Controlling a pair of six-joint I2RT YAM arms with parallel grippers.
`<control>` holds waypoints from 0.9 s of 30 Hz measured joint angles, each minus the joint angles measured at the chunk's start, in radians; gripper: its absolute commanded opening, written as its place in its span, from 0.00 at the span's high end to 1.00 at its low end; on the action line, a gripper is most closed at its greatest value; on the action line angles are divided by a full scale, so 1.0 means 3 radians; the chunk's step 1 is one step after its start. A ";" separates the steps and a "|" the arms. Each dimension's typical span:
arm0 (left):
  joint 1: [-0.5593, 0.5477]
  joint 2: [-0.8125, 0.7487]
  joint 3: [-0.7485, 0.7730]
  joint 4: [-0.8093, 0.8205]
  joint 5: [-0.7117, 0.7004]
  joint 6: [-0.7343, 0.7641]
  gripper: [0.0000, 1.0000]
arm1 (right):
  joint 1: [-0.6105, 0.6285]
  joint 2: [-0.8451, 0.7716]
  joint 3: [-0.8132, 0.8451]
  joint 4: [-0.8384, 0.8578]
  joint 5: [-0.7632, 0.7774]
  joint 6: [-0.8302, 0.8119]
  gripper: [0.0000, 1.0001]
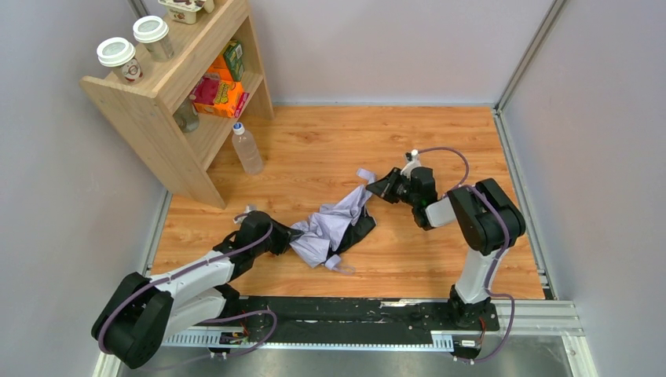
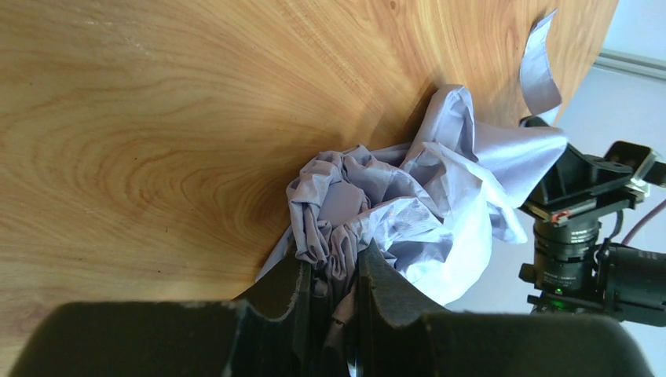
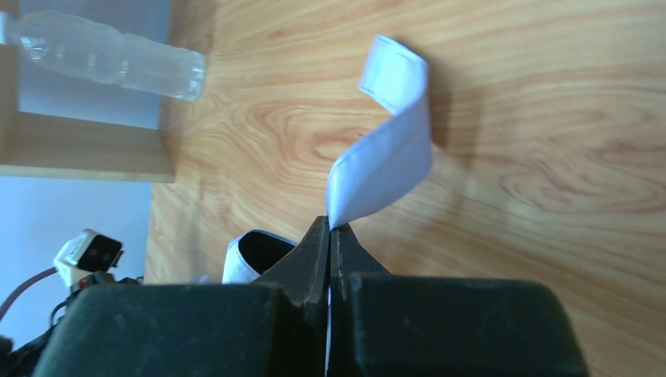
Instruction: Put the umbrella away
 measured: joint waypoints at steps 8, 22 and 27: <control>-0.0041 -0.0038 -0.0011 -0.0014 -0.0060 -0.0052 1.00 | 0.0000 0.0089 0.0425 -0.0924 0.0094 -0.0281 1.00; -0.0093 -0.0089 -0.0032 -0.0050 -0.0142 -0.0153 1.00 | 0.0071 0.0029 0.0945 -0.0899 -0.0679 -0.0178 1.00; -0.0107 -0.0130 -0.0038 -0.0090 -0.0159 -0.0169 1.00 | 0.0240 -0.0251 0.0674 -0.0546 -0.0769 0.0139 1.00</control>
